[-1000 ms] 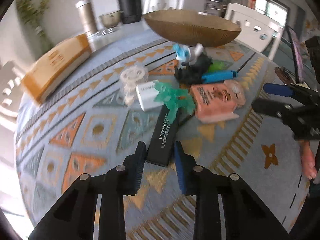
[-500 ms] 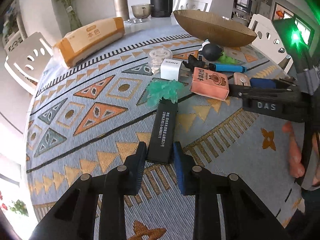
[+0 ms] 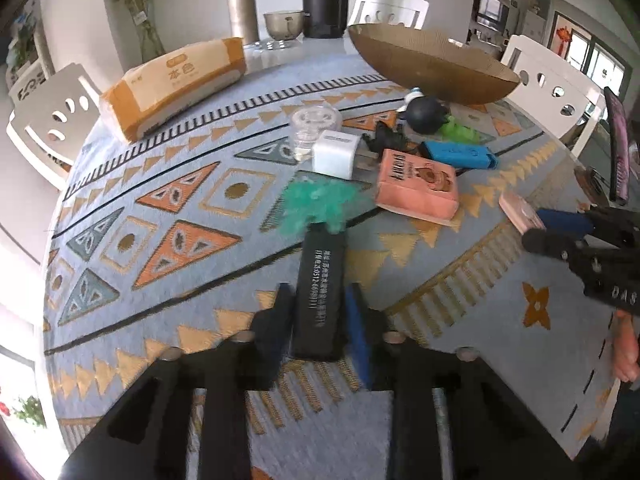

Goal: Organize rigid objects
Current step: 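Grasp the black rectangular box with the left tool while the right tool grasps the pink oval case, then carry black box and pink case over the bronze bowl and open both tools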

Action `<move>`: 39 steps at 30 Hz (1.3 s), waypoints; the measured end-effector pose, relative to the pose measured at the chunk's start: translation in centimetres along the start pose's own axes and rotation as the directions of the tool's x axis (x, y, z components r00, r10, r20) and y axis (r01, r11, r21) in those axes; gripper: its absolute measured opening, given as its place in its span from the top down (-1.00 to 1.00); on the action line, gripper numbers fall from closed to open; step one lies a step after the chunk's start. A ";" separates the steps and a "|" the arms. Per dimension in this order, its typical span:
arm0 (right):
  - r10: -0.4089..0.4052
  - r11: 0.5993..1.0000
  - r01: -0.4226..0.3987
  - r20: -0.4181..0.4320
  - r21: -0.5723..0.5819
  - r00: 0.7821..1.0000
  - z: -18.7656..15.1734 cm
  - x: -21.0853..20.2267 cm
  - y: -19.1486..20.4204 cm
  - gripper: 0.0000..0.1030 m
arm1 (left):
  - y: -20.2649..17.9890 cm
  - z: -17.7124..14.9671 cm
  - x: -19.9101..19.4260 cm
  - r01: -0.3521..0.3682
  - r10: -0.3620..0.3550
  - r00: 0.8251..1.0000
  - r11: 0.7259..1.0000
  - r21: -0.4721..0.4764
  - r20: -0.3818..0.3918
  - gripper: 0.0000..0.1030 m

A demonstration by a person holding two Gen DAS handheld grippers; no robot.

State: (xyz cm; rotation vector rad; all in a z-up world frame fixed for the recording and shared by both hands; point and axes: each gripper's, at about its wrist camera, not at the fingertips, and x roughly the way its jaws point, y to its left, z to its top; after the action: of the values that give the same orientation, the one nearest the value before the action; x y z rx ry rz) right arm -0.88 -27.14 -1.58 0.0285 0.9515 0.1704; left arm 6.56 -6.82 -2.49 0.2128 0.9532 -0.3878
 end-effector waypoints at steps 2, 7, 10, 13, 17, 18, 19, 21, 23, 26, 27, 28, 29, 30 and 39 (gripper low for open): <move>0.014 1.000 -0.014 -0.012 -0.002 1.000 -0.7 -0.3 -0.6 0.27 | -0.5 -0.4 -0.3 -0.019 0.019 1.000 1.000 0.003 0.004 0.59; 0.059 0.996 -0.058 -0.014 0.064 0.998 -1.2 -1.0 -1.8 0.13 | -1.0 -3.1 -2.3 0.043 -0.043 0.999 0.998 -0.037 0.005 0.59; 0.031 0.998 -0.031 -0.009 0.061 0.999 -1.1 -0.8 -1.0 -0.04 | -1.2 -4.3 -3.1 0.048 -0.048 0.999 0.998 -0.040 0.006 0.58; -0.066 0.996 0.066 0.000 0.052 0.998 -0.9 -0.3 0.2 -0.04 | -1.7 -4.9 -3.5 0.016 -0.016 1.000 1.000 -0.017 0.007 0.57; -0.161 0.987 0.161 0.020 -0.006 0.987 -1.0 0.0 1.8 0.33 | -2.2 -4.4 -3.1 -0.002 0.002 1.000 1.000 -0.013 0.005 0.26; -0.160 0.987 0.161 0.025 -0.014 0.987 -1.1 -0.1 2.0 0.33 | -2.3 -4.3 -2.9 -0.005 0.005 1.000 1.000 -0.012 0.010 0.26; -0.170 0.985 0.171 0.028 -0.023 0.985 -1.2 -0.1 2.1 0.33 | -2.4 -4.1 -2.8 -0.006 0.006 1.000 1.000 -0.008 0.015 0.31; -0.169 0.985 0.170 0.032 -0.033 0.985 -1.4 -0.3 2.2 0.33 | -2.5 -3.9 -2.8 0.001 -0.001 1.000 1.000 -0.019 0.016 0.59; -0.111 0.993 0.112 0.042 -0.024 0.993 -1.5 -1.0 2.1 0.34 | -2.5 -3.9 -3.1 0.033 -0.033 0.999 0.999 -0.040 0.016 0.59; -0.068 0.997 0.070 0.086 -0.019 0.994 -1.3 -2.4 2.2 0.33 | -2.6 -3.7 -5.1 0.109 -0.104 0.992 0.992 -0.064 0.077 0.59; -0.065 0.998 0.067 0.100 -0.021 0.993 -1.2 -2.9 2.4 0.33 | -2.5 -3.6 -5.7 0.147 -0.140 0.986 0.986 -0.073 0.095 0.59; -0.059 0.998 0.062 0.117 -0.021 0.991 -1.0 -3.5 2.5 0.34 | -2.3 -3.3 -6.5 0.201 -0.190 0.974 0.976 -0.088 0.120 0.59; -0.047 0.999 0.049 0.138 -0.018 0.989 -0.7 -4.2 2.5 0.34 | -2.0 -3.0 -7.3 0.261 -0.245 0.958 0.960 -0.103 0.150 0.59; -0.034 0.999 0.037 0.159 -0.015 0.987 -0.4 -4.9 2.6 0.34 | -1.7 -2.6 -8.0 0.308 -0.285 0.942 0.945 -0.114 0.179 0.59; -0.064 0.997 0.071 0.303 -0.013 0.951 2.4 -10.1 2.4 0.34 | -2.5 2.7 -11.8 0.317 -0.285 0.911 0.946 -0.065 0.298 0.59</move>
State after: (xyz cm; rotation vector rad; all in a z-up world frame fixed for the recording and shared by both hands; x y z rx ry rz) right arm -5.00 -26.20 8.19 0.0000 0.6426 0.1100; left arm 1.46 -7.32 8.73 -0.0962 0.7184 -0.6302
